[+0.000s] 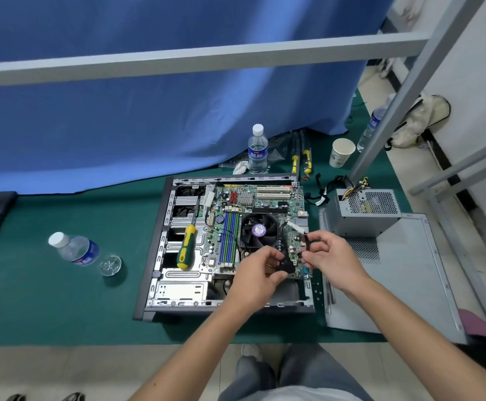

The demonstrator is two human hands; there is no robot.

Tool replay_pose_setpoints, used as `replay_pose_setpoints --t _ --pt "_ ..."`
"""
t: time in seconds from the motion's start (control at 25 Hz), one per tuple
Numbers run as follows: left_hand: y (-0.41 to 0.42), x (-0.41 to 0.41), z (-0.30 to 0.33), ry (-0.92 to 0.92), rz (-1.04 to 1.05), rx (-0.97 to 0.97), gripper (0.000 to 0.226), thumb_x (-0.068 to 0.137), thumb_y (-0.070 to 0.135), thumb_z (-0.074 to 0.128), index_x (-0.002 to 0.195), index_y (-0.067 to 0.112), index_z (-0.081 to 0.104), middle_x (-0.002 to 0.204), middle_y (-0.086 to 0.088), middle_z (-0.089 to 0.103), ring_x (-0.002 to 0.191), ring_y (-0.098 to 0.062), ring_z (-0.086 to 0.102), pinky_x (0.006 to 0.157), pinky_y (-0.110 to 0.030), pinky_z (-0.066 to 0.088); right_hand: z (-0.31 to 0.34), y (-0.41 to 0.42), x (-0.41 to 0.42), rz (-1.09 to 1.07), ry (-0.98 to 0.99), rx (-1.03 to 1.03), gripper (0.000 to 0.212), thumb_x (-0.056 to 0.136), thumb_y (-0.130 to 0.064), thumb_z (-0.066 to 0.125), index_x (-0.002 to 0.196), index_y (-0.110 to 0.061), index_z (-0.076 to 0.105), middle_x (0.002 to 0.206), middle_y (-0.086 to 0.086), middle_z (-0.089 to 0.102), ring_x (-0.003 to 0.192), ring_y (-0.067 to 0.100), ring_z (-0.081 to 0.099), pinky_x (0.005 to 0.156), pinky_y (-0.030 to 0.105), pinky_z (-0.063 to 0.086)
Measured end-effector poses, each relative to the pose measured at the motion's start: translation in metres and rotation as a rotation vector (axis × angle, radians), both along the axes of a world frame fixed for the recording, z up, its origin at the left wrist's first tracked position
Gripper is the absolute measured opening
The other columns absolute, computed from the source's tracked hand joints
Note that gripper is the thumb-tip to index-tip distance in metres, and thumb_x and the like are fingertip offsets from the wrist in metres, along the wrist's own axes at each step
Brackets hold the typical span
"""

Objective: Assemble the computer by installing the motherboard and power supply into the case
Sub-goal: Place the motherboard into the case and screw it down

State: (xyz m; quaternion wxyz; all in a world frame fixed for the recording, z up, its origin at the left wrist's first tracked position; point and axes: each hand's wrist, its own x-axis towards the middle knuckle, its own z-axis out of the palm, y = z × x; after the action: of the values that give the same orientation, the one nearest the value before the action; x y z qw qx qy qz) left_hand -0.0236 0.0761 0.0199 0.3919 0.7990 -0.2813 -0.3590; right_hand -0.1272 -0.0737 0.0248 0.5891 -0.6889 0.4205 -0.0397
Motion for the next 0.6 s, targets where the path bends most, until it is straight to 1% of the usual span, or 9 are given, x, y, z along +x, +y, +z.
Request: replay_pose_setpoints --t 0.08,0.16,0.28,0.36,0.48,0.6 --pt "-0.006 -0.006 -0.002 -0.085 -0.04 0.012 0.025 0.089 0.021 0.073 0.11 0.02 0.061 0.093 0.01 0.063 0.088 -0.011 0.063 0.086 -0.029 0.054 -0.003 -0.006 0.001 0.024 0.001 0.005 0.035 0.089 0.001 0.067 0.093 -0.033 0.058 0.086 0.003 0.071 0.078 0.018 0.073 0.081 0.039 0.06" --pt "-0.01 -0.011 -0.004 -0.131 -0.039 0.025 0.029 0.088 0.025 0.074 0.114 0.018 0.062 0.093 0.01 0.064 0.086 -0.011 0.064 0.084 -0.03 0.054 -0.006 -0.014 0.003 0.064 0.002 0.016 0.036 0.089 0.002 0.065 0.093 -0.033 0.058 0.089 0.002 0.07 0.078 0.013 0.073 0.079 0.034 0.06" --pt "-0.016 -0.018 -0.009 -0.221 -0.068 0.091 0.031 0.089 0.031 0.072 0.116 0.02 0.061 0.092 0.007 0.068 0.082 -0.011 0.063 0.08 -0.032 0.054 -0.013 -0.025 0.001 0.12 0.03 0.025 0.037 0.09 0.001 0.065 0.095 -0.035 0.057 0.092 0.004 0.069 0.081 0.018 0.073 0.082 0.035 0.059" --pt "-0.019 -0.023 -0.015 -0.237 -0.07 0.129 0.03 0.09 0.033 0.071 0.115 0.022 0.06 0.087 0.009 0.066 0.078 -0.009 0.062 0.076 -0.029 0.053 -0.02 -0.03 -0.003 0.138 0.041 0.052 0.039 0.089 0.002 0.066 0.094 -0.036 0.057 0.092 0.003 0.071 0.083 0.02 0.072 0.082 0.035 0.059" --pt "-0.028 -0.03 -0.019 -0.261 -0.037 0.17 0.027 0.091 0.033 0.069 0.115 0.025 0.059 0.085 0.015 0.062 0.071 -0.002 0.057 0.067 -0.02 0.046 -0.025 -0.04 -0.006 0.148 0.023 0.09 0.038 0.09 0.002 0.065 0.094 -0.035 0.058 0.094 0.003 0.072 0.083 0.015 0.072 0.08 0.032 0.06" --pt "-0.033 -0.034 -0.021 -0.266 -0.006 0.183 0.029 0.094 0.028 0.066 0.122 0.025 0.06 0.095 0.015 0.066 0.075 -0.002 0.06 0.072 -0.02 0.048 -0.027 -0.044 -0.007 0.177 0.02 0.1 0.035 0.089 0.002 0.066 0.094 -0.032 0.059 0.092 0.001 0.072 0.081 0.012 0.072 0.081 0.031 0.06"
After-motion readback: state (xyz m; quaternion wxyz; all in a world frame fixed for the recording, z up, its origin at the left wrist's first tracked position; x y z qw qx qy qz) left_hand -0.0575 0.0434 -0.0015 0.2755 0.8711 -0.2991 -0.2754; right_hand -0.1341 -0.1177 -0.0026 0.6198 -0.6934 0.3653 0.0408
